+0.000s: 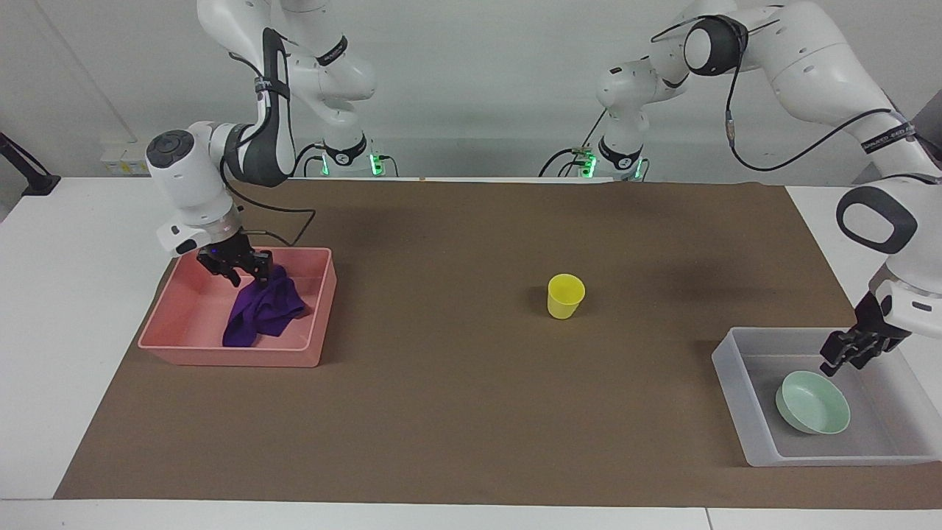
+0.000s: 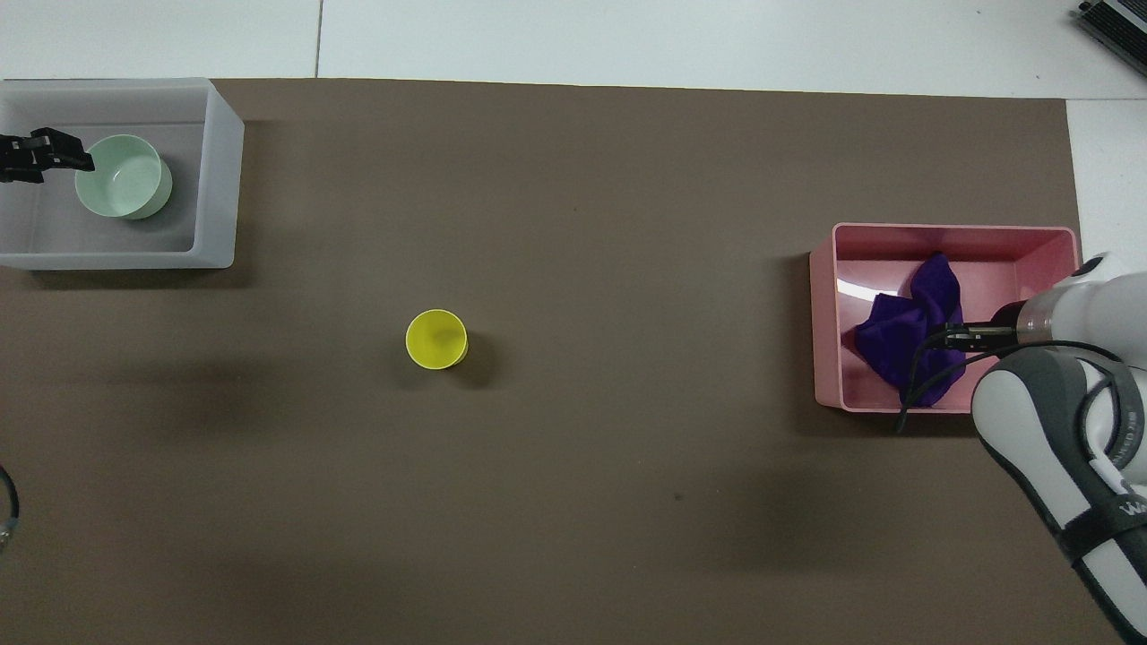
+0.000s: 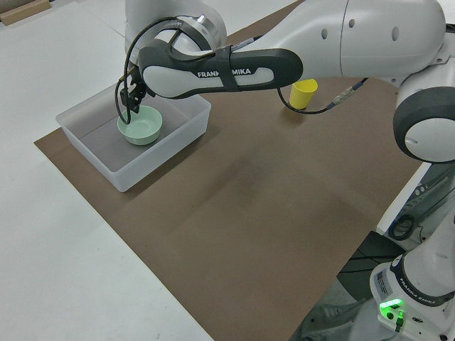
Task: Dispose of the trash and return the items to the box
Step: 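Release the cloth while the left gripper reaches the yellow cup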
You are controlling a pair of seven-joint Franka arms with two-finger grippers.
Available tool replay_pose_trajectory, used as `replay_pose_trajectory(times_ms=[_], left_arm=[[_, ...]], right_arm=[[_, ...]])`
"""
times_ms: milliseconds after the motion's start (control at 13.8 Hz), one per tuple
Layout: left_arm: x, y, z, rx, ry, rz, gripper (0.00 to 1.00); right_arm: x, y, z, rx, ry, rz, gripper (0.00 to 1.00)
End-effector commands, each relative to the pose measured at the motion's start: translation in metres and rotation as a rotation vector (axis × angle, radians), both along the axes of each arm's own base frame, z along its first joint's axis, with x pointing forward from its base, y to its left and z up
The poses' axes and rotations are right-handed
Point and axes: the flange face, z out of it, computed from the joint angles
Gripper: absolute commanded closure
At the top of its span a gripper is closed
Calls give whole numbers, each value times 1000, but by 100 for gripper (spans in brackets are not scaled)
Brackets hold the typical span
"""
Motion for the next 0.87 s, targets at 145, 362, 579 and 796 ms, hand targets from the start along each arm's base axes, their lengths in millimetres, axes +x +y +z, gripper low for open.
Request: replay_pose_trajectory(times_ms=[145, 362, 579, 796], left_arm=[[-67, -102, 17, 16, 91, -141, 32], [-89, -174, 2, 8, 145, -198, 26], [-121, -237, -24, 7, 184, -235, 26], [-160, -303, -53, -5, 108, -253, 26]], right_arm=[[17, 57, 45, 22, 0, -97, 0], [19, 61, 98, 22, 40, -105, 0], [15, 48, 165, 21, 61, -123, 0], [11, 46, 221, 14, 69, -126, 0]])
